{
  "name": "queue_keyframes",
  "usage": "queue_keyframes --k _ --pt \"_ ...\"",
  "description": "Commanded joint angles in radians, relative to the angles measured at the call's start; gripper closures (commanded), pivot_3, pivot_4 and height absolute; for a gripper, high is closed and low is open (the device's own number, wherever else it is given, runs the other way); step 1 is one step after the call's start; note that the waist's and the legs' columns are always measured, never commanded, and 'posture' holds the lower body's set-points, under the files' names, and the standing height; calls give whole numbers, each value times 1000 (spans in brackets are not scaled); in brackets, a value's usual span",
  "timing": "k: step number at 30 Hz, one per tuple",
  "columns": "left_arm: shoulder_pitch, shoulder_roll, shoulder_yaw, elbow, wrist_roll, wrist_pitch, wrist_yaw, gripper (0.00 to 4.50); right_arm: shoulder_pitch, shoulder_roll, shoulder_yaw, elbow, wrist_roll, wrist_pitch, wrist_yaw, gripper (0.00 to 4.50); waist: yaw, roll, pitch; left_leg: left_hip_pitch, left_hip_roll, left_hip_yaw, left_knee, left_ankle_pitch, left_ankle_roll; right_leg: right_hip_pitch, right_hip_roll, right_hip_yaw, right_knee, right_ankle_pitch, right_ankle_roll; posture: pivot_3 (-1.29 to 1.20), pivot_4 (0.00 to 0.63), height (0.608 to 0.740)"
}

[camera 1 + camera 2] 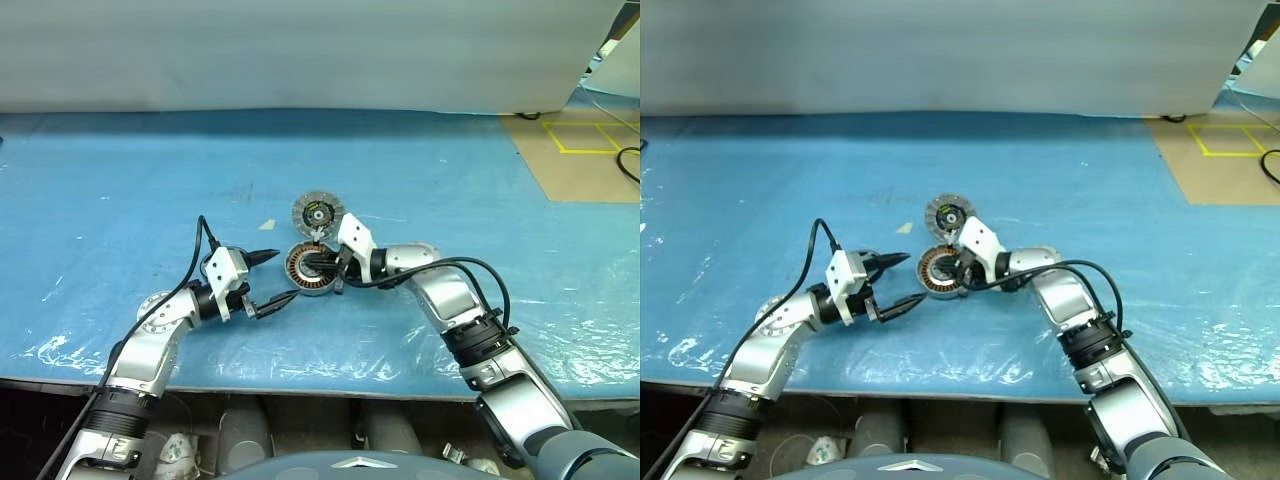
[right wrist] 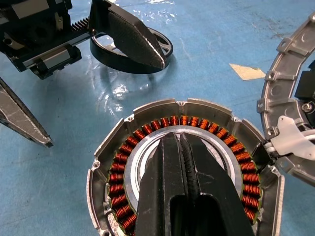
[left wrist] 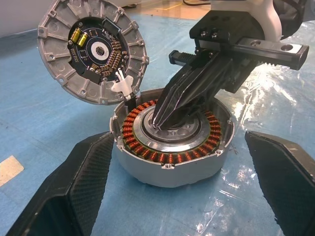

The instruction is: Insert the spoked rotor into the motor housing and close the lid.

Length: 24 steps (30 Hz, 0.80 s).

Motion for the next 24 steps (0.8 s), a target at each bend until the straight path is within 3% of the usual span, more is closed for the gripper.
queue_keyframes --k 1,8,24 --pt "-6 6 2 -23 -3 -9 -6 0 6 0 17 15 -33 -17 -22 4468 0 0 0 0 0 0 0 0 0 0 0 0 0 0 0 0 150 740" --pt "-8 5 2 -21 -1 -10 -3 0 27 -21 65 63 -91 16 -35 4468 0 0 -1 5 0 0 0 0 0 5 0 0 0 0 0 0 150 740" --pt "-43 9 39 -26 -44 26 3 0 36 -18 -51 -30 51 -83 47 4468 0 0 -1 5 0 0 0 0 0 5 0 0 0 0 0 0 150 740"
